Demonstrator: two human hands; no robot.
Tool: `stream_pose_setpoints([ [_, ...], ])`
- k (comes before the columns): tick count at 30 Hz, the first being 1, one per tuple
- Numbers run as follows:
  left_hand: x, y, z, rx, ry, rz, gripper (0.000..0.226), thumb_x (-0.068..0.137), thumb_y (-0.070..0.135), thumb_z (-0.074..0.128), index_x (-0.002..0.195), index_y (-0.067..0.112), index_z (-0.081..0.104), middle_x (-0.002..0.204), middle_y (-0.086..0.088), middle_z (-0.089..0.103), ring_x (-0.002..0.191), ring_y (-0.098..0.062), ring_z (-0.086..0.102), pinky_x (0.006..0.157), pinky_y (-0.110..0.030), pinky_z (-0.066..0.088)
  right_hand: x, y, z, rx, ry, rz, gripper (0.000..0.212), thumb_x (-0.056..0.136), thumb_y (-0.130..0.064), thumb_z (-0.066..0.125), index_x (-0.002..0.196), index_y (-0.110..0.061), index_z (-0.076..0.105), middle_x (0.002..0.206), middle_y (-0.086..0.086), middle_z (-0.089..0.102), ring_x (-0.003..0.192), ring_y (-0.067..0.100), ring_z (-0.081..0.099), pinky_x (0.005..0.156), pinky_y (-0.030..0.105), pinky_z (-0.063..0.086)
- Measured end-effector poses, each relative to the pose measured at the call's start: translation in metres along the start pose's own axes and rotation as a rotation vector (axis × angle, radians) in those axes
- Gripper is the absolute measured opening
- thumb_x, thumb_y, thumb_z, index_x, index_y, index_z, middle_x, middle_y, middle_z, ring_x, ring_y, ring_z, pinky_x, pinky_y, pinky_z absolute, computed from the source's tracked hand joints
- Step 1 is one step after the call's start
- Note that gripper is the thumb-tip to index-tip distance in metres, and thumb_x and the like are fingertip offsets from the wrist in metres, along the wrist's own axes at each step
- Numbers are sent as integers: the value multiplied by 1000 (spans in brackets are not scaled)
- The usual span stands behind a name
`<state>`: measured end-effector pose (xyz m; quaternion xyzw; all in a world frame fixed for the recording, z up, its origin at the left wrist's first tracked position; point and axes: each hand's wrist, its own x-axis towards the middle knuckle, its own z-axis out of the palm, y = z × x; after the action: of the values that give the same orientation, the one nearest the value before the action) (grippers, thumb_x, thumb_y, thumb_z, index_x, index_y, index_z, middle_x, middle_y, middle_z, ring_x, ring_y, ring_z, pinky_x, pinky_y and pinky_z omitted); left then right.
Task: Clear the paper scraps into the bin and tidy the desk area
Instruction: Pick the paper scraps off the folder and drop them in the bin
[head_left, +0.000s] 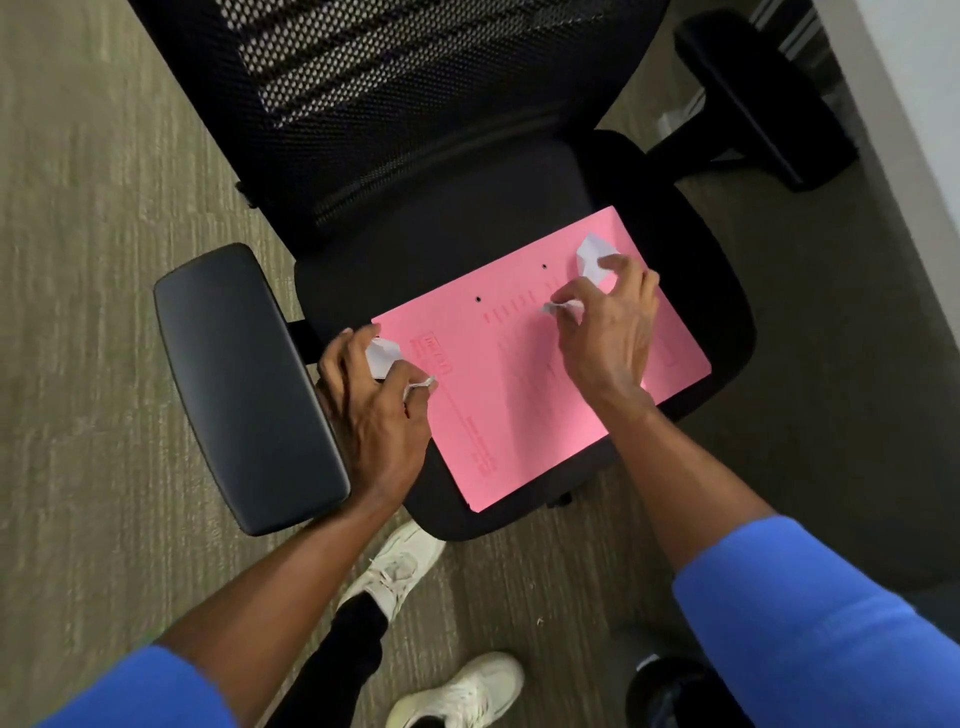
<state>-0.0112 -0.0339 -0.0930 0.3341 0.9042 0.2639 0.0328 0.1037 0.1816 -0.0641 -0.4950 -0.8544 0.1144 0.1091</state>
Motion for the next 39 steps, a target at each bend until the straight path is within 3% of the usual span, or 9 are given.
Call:
stream_pose_setpoints([
  [6,2,-1,5,-137,-31,-17,8,90,11,80,92,10,73,149,-9,56,138,-35,49,106,-55,49,30,-2,5,35,-166,-12,10,89,-11,79,98,-15,77,159,9,46,151,35,32,113,56,43],
  [10,2,0,5,-149,-32,-12,8,91,6,78,94,7,72,140,-10,60,128,-33,52,100,-46,54,30,0,10,11,-164,-1,12,92,-9,76,101,-15,73,146,5,57,136,31,44,86,44,55],
  [12,1,1,6,-147,-14,4,9,91,5,78,95,7,71,128,-9,63,119,-30,53,94,-41,54,25,2,14,-1,-120,-12,14,92,-7,76,103,-14,72,137,5,61,127,30,48,70,37,48],
  [16,0,3,9,-154,-5,42,10,91,1,76,97,6,71,111,-8,67,105,-25,54,87,-35,52,19,9,18,29,-74,7,12,92,-9,77,104,-10,75,121,6,64,112,27,51,72,34,42],
  [24,-22,44,17,-231,-86,185,7,91,4,75,93,11,73,97,-2,67,95,-19,56,78,-28,49,-35,42,-1,174,29,64,9,92,-5,75,101,-6,77,104,8,65,99,25,59,76,37,52],
  [32,-75,127,42,-284,-298,283,7,91,14,70,95,19,73,99,7,70,84,-21,67,65,-40,55,-150,106,-24,296,179,365,10,94,-16,77,103,-13,79,104,4,69,90,16,64,77,26,51],
  [35,-100,153,54,-312,-392,335,6,91,20,70,96,23,70,99,9,69,87,-21,68,69,-42,57,-196,135,-28,364,207,502,12,92,-15,79,103,-16,80,100,0,72,82,9,64,75,4,48],
  [36,-108,160,58,-318,-424,360,7,91,21,71,96,25,68,99,9,69,87,-21,69,70,-42,57,-210,144,-29,396,210,567,12,92,-18,79,104,-19,80,100,-5,72,82,8,64,76,4,48],
  [39,-136,180,71,-300,-515,444,11,89,21,74,95,28,67,99,10,70,87,-19,70,69,-33,52,-252,174,-28,379,225,683,9,94,-26,77,102,-24,78,110,-3,68,96,20,68,84,30,55],
])
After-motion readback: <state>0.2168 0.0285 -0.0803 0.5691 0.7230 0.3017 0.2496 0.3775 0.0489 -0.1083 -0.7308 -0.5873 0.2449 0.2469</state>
